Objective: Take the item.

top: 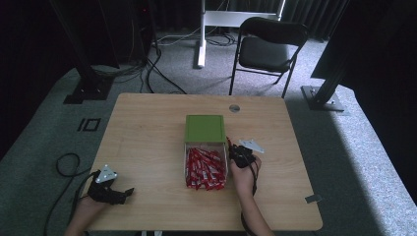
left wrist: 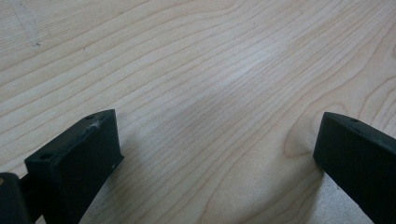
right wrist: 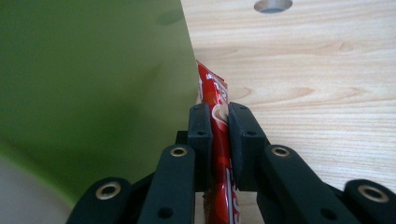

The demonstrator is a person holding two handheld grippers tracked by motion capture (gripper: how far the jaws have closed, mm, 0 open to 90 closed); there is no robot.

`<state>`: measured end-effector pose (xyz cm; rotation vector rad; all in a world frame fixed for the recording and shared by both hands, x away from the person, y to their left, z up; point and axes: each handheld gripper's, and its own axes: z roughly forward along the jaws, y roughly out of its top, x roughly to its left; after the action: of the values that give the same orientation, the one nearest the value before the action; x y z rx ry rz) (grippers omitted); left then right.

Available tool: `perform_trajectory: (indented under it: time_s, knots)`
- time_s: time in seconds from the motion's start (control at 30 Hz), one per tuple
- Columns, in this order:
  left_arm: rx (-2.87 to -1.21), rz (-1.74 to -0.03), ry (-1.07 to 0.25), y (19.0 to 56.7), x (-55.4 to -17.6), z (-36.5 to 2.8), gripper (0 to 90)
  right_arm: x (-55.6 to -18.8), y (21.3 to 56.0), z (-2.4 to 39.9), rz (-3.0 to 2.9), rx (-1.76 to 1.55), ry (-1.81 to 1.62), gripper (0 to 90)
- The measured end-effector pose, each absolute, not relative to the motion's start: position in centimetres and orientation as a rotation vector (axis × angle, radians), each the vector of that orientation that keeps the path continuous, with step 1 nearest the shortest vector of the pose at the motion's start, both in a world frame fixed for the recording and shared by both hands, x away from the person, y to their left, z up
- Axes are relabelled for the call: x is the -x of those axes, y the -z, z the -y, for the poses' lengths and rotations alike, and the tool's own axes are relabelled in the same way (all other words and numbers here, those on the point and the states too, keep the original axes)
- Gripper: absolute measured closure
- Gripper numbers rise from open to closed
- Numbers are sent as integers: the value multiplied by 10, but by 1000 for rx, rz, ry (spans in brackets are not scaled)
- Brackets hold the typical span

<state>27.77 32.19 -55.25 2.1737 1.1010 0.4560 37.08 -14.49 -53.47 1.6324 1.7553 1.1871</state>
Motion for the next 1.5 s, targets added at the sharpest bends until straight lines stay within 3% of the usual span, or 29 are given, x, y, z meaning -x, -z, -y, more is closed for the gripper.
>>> perform_trajectory:
  time_s: [0.57,1.03,1.5]
  knots:
    - [-2174,-1101,-456,552,-278,-322,15,-382,552,140,-1800,-1699,-1114,782]
    - [-2174,-1101,-456,552,-278,-322,15,-375,532,149,-1867,-1601,-1154,493]
    - [-2174,-1101,-456,552,-278,-322,15,-363,514,182,-1856,-1570,-1163,414]
